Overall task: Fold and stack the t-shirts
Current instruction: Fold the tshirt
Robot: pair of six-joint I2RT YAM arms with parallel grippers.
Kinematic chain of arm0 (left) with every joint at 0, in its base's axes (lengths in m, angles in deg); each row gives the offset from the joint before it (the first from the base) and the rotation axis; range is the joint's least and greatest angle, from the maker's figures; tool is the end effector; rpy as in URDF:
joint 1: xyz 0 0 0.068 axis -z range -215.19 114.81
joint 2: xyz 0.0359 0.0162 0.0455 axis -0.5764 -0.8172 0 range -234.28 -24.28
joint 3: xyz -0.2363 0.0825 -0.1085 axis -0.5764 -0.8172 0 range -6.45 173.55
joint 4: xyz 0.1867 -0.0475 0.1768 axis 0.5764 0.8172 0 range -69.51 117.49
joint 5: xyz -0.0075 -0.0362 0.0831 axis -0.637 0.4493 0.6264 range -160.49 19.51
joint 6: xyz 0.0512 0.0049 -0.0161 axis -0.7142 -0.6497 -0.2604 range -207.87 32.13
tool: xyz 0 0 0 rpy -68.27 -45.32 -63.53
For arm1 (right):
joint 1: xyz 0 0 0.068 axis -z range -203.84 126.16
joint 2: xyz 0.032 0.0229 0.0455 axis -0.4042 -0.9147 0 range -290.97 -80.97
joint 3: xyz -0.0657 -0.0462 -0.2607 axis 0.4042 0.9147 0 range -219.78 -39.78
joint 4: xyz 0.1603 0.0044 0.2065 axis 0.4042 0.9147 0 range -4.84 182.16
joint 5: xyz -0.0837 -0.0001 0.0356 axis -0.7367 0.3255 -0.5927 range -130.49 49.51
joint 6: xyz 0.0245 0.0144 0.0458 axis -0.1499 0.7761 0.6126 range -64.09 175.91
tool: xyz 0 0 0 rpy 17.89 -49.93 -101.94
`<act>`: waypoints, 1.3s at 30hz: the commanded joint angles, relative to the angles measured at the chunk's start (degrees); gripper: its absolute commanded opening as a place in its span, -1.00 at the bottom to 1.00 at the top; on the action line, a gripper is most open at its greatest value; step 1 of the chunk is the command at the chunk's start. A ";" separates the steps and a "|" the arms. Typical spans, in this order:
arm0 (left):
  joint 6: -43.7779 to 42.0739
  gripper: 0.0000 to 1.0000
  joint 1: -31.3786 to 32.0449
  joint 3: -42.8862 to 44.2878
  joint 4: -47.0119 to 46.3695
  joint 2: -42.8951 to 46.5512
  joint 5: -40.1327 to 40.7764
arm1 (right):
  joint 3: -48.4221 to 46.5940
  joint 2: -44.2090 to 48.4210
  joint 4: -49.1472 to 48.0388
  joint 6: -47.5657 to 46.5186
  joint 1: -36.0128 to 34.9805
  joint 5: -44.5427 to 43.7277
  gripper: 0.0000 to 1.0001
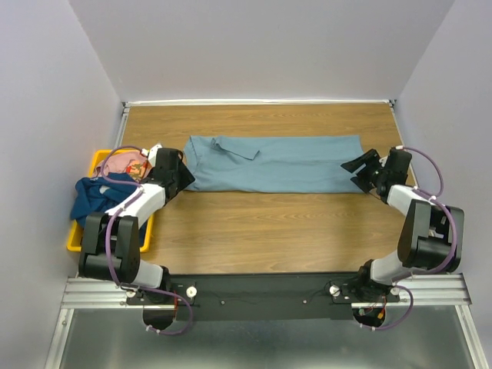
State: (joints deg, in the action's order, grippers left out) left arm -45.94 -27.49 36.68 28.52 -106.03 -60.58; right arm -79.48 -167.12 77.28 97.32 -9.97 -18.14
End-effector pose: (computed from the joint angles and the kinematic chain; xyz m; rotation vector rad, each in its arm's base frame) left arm 0.2842 -0.0323 0.1895 -0.7781 2.2485 -0.2096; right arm 0.2927 -0.0584 0.1740 0.8602 2.1072 0.6944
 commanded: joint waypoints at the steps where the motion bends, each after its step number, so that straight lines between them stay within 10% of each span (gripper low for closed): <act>1: 3.50 0.41 -0.23 0.55 -3.82 -0.50 -2.18 | 3.05 -1.30 -10.39 3.94 1.51 5.16 0.50; 16: 4.56 0.11 -0.59 -2.79 -5.66 -5.08 -1.74 | 7.88 -7.19 -15.76 4.65 7.48 6.48 0.49; 27: 2.02 -0.82 -1.81 0.46 2.33 -6.05 4.06 | 9.47 -12.38 -14.71 7.46 15.39 3.41 0.47; 33: 0.43 -0.70 -2.17 -0.06 4.27 -6.75 1.96 | 5.96 -9.74 -7.33 2.10 15.75 1.73 0.48; 39: -1.06 0.21 -2.08 -1.21 5.41 -1.40 0.46 | 2.88 -3.95 -2.67 -0.27 10.93 0.86 0.49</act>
State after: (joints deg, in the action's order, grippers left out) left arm -44.87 -28.78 36.51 30.56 -111.17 -61.95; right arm -74.52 -174.14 66.46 101.62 3.84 -11.73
